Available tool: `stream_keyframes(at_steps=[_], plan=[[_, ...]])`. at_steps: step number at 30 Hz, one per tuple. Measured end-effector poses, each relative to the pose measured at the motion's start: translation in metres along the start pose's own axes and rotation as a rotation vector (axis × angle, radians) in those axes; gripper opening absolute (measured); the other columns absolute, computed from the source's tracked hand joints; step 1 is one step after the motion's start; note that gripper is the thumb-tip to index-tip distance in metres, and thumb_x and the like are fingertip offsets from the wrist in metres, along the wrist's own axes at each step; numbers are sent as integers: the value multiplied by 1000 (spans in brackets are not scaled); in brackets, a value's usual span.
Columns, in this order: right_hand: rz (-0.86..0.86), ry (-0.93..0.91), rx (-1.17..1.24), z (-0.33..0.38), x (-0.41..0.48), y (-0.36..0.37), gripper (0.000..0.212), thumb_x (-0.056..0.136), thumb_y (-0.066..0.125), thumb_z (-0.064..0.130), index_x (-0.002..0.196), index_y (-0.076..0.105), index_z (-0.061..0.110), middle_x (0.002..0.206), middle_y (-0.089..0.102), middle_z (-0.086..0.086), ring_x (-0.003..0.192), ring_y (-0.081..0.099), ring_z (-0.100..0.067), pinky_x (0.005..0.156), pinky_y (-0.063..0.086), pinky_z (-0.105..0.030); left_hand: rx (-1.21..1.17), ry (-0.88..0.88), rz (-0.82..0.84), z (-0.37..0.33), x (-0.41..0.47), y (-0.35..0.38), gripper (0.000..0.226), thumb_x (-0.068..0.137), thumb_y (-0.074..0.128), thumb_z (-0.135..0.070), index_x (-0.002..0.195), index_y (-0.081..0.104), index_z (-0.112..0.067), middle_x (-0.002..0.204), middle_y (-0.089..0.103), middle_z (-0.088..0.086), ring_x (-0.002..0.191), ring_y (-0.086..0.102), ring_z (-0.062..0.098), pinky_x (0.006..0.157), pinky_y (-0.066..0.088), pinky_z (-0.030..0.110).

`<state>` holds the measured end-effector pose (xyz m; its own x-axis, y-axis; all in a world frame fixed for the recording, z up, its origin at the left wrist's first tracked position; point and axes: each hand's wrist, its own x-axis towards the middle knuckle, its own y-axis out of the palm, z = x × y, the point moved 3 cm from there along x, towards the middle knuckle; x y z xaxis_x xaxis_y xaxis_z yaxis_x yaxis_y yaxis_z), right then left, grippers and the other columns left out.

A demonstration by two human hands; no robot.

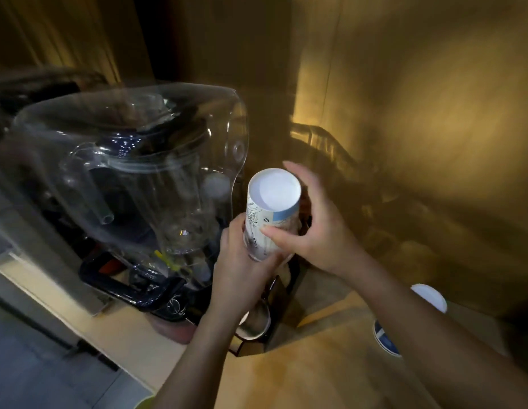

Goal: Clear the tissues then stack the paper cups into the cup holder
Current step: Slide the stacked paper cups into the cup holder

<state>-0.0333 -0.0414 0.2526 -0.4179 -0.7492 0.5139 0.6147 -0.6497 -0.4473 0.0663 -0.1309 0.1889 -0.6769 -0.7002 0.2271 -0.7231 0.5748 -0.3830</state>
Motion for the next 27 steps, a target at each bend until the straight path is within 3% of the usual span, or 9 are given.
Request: stream_keyframes(at_steps=[3, 7, 10, 12, 15, 18, 22, 27], plan=[[38, 2, -96, -10, 1, 18, 66, 71, 73, 27, 127, 39, 29, 121, 42, 14, 117, 41, -7, 93, 39, -13, 18, -52, -8, 15, 4, -5, 76, 62, 68, -54, 128, 35, -35, 129, 49, -5, 111, 53, 11, 91, 52, 45], [90, -1, -236, -32, -3, 31, 58, 74, 72, 26, 125, 46, 17, 123, 48, -6, 112, 40, -9, 88, 33, -8, 54, -97, 24, 26, 4, -1, 66, 72, 68, -39, 128, 35, -31, 127, 53, -1, 111, 55, 19, 92, 50, 49], [202, 89, -347, -55, -12, 40, 44, 80, 67, 26, 120, 53, 13, 129, 47, -9, 118, 46, -23, 96, 43, -33, 153, -25, 9, 29, 4, 4, 70, 78, 66, -20, 134, 28, -33, 133, 48, 4, 117, 52, 24, 98, 44, 49], [274, 89, -390, -65, -19, 46, 37, 84, 62, 27, 117, 56, 12, 126, 51, -8, 113, 51, -25, 89, 49, -42, 364, 61, 5, 30, 1, 8, 65, 77, 67, -15, 133, 36, -29, 131, 48, 8, 113, 54, 29, 96, 43, 44], [253, 23, -493, -70, -22, 49, 36, 85, 59, 32, 116, 57, 16, 121, 56, -7, 105, 56, -24, 76, 51, -35, 539, 106, -10, 35, -3, 9, 52, 78, 67, -17, 127, 50, -21, 126, 51, 14, 101, 57, 39, 86, 47, 46], [240, 1, -560, -71, -21, 50, 34, 84, 58, 36, 115, 56, 20, 119, 57, -5, 103, 56, -24, 69, 43, -27, 578, 114, -21, 38, 0, 8, 51, 78, 68, -20, 126, 50, -22, 124, 53, 15, 96, 59, 40, 79, 50, 45], [270, 15, -594, -69, -19, 48, 31, 86, 52, 38, 114, 51, 24, 114, 55, -5, 97, 56, -25, 64, 39, -29, 595, 101, -12, 36, 1, 9, 49, 79, 66, -21, 125, 47, -23, 127, 50, 15, 99, 57, 41, 80, 50, 47], [367, 85, -547, -64, -22, 33, 39, 89, 51, 34, 126, 45, 24, 125, 50, -3, 104, 53, -24, 71, 44, -34, 519, 121, 65, 21, 5, 4, 45, 79, 68, -18, 121, 52, -14, 127, 50, 16, 106, 55, 36, 88, 47, 52]])
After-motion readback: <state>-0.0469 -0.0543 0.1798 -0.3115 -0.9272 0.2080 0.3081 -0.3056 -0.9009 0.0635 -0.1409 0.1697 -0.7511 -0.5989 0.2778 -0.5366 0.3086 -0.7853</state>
